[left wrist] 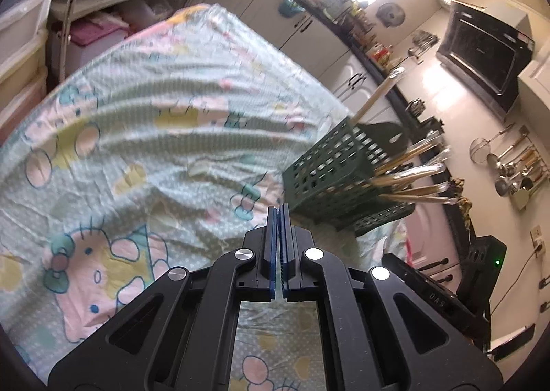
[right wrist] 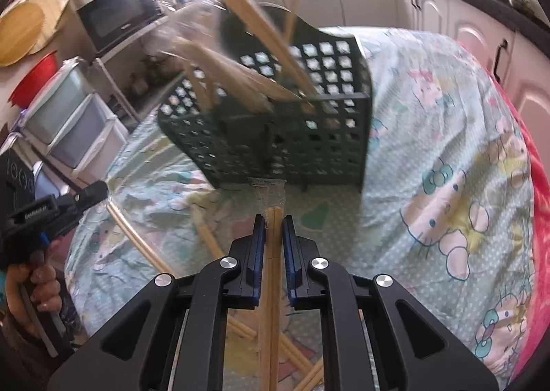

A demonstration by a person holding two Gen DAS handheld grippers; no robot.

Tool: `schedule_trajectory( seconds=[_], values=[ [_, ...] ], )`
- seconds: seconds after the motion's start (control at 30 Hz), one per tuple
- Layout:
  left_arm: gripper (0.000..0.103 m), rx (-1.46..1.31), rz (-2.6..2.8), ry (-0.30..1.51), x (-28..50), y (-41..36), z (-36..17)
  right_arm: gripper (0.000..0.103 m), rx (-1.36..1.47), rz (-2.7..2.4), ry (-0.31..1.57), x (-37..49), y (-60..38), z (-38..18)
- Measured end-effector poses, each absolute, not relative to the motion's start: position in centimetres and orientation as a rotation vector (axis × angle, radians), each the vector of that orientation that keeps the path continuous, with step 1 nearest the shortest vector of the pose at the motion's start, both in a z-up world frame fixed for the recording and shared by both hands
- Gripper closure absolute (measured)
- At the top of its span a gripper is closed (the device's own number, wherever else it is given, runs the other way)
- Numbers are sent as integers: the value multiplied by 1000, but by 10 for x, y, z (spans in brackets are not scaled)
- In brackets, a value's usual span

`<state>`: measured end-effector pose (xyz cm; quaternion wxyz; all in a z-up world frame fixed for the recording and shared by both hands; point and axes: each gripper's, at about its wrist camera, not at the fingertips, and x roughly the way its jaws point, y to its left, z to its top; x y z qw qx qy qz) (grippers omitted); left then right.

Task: Organize utensils
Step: 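Lift the chopstick with the left tool and carry it over the green caddy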

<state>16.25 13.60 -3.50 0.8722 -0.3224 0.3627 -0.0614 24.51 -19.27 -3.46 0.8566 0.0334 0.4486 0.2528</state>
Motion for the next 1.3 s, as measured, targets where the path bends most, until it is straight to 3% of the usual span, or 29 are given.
schedule_trajectory(
  seconds=[1.3],
  values=[
    [103,-442,-437,535,150,43,107,92,-3,584,536,191,-214,95]
  ],
)
